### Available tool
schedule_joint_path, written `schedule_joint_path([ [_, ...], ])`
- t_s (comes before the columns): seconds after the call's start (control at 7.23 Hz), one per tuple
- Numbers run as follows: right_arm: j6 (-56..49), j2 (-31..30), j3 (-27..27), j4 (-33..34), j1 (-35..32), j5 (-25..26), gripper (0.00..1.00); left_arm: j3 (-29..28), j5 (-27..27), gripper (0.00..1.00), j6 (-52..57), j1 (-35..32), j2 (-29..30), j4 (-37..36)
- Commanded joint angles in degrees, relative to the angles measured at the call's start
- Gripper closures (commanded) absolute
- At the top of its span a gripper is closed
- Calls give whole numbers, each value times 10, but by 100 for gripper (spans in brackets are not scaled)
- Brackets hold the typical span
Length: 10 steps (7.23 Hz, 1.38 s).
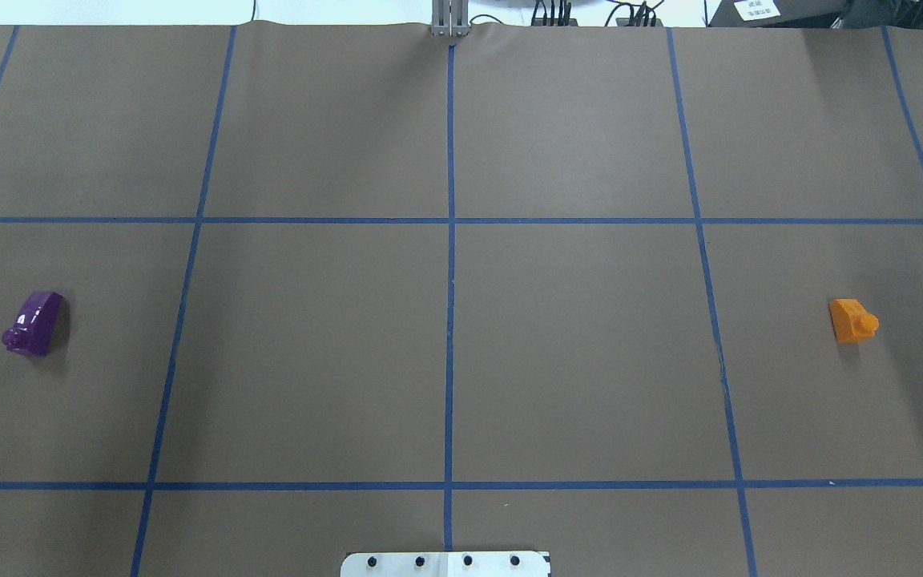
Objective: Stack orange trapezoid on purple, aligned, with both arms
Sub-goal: 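Move the left gripper toward the purple block while the right gripper hovers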
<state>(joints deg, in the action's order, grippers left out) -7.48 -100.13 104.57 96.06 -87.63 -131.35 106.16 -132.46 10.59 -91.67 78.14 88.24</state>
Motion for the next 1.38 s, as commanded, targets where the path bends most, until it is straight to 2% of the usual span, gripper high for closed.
schedule_joint_path([
  [0.0,0,2,4,0,0,0,0,18,0,0,0,0,-6,-1],
  [0.42,3,21,26,0,0,-3,0,27,1,0,-5,2,-4,0],
  [0.69,4,51,31,0,0,-3,0,28,-1,0,-6,2,41,24],
  [0.97,2,67,46,0,0,-5,0,17,-6,0,-7,4,61,71],
  [1.11,3,67,56,-30,-1,-5,0,15,-8,0,-18,4,66,100],
  [1.25,3,55,46,-94,-1,-14,0,15,-10,0,-71,4,67,113],
])
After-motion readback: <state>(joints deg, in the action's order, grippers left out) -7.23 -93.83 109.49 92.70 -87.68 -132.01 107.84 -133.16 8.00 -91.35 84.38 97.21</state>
